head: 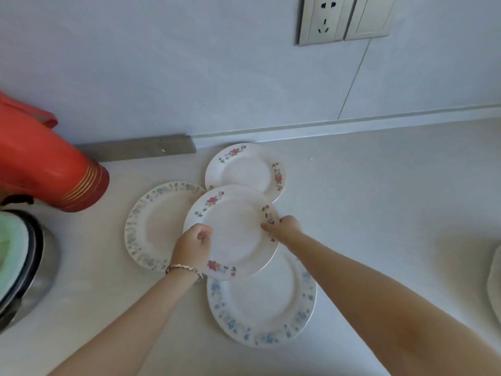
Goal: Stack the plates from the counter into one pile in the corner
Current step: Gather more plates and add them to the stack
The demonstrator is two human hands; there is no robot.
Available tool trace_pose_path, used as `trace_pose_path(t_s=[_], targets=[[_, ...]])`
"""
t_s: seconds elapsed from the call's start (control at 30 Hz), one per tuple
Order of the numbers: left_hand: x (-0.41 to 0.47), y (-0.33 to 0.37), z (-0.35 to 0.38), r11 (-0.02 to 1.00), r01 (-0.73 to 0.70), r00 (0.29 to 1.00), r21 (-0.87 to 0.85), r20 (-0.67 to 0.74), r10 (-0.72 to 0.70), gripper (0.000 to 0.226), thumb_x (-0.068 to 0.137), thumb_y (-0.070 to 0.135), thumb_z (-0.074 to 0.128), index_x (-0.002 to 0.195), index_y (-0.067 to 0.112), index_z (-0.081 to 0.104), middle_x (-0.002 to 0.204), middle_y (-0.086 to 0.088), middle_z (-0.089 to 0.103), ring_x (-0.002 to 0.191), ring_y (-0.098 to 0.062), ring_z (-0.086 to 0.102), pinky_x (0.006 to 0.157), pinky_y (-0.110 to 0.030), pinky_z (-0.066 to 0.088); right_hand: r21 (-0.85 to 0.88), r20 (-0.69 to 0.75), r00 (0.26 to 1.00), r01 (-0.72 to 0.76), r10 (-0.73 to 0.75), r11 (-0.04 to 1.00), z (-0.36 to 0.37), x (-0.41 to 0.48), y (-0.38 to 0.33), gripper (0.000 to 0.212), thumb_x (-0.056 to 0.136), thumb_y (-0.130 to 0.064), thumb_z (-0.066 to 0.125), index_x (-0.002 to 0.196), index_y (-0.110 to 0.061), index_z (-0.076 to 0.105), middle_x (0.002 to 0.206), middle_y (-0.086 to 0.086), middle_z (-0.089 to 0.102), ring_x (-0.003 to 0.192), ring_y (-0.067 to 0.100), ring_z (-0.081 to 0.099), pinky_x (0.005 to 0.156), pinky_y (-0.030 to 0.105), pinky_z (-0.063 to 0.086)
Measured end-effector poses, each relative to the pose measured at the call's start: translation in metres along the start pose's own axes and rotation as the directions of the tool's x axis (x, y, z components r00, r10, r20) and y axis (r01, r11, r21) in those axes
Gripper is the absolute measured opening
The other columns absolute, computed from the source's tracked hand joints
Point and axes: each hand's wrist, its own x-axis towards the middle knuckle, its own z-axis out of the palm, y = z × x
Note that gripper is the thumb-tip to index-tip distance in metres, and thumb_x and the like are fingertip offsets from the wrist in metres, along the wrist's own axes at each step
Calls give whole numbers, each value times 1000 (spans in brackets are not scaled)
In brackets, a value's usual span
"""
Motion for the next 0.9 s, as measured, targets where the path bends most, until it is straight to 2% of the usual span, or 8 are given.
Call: trace_pose_path(t_s=[0.1, 0.2, 0.33, 0.4, 0.5, 0.6, 0.77, 0.9], targets=[[1, -12, -2, 999, -20, 999, -43, 26, 21, 18, 91, 7, 48, 92, 9, 66, 90, -2, 63, 90, -18, 57, 80, -23, 42, 171, -38, 999, 4, 2, 985, 6, 4, 0, 27, 83, -16, 57, 60, -12, 44, 60, 0, 49, 57, 14, 48, 51, 22, 36], [5, -20, -3, 993, -47, 999, -111, -33, 44, 28, 88, 2, 47, 71, 21, 57, 76, -1, 61, 81, -24, 60, 73, -25, 41, 338, -66, 995, 92, -74, 937, 5, -2, -4, 25, 83, -14, 58, 64, -12, 41, 66, 2, 49, 60, 15, 47, 53, 24, 36], [-2, -23, -9, 976, -156, 956, -149, -272, 111, 22, 86, -8, 46, 81, 12, 52, 75, 8, 54, 72, -16, 52, 65, -5, 39, 522, -149, 986, 146, -79, 840, -9, -16, -6, 31, 85, -9, 58, 61, -12, 39, 60, 5, 48, 55, 18, 45, 51, 26, 37], [-5, -27, -9, 974, -129, 942, -185, -329, 62, 17, 88, -6, 45, 86, 10, 48, 79, 5, 50, 71, -14, 48, 62, -7, 38, 584, -212, 976, 168, -50, 794, -26, -24, 1, 33, 83, -12, 61, 59, -13, 40, 59, 5, 47, 56, 20, 43, 53, 27, 35], [-4, -38, 7, 982, 106, 984, -154, -126, -126, 15, 92, 4, 42, 78, 10, 40, 74, -2, 45, 73, -21, 42, 63, -27, 30, 644, -299, 954, 184, 23, 742, -56, -37, 18, 35, 82, -17, 64, 57, -14, 40, 60, 2, 46, 56, 20, 42, 54, 28, 34], [-6, -43, 28, 984, 167, 969, 65, 173, -176, 44, 96, 24, 42, 57, 15, 23, 55, 0, 25, 51, -19, 28, 51, -32, 17, 672, -343, 936, 187, 77, 716, -83, -51, 35, 33, 83, -19, 63, 58, -13, 42, 61, 2, 45, 55, 18, 42, 50, 25, 34], [-8, -38, 41, 950, 283, 931, 132, 202, -305, 50, 92, 42, 46, 61, 4, 42, 60, -6, 37, 68, -26, 43, 63, -30, 29, 764, -350, 920, 174, 173, 622, -104, -66, 72, 29, 82, -20, 65, 59, -13, 48, 57, 2, 53, 49, 19, 49, 47, 22, 42], [-19, -29, 41, 971, 233, 966, -57, 128, -225, 46, 88, 44, 52, 69, 2, 47, 63, -7, 43, 61, -24, 43, 53, -30, 28, 808, -373, 897, 190, 235, 557, -113, -74, 102, 29, 81, -17, 67, 58, -12, 49, 35, -9, 54, 29, 7, 49, 36, 13, 41]])
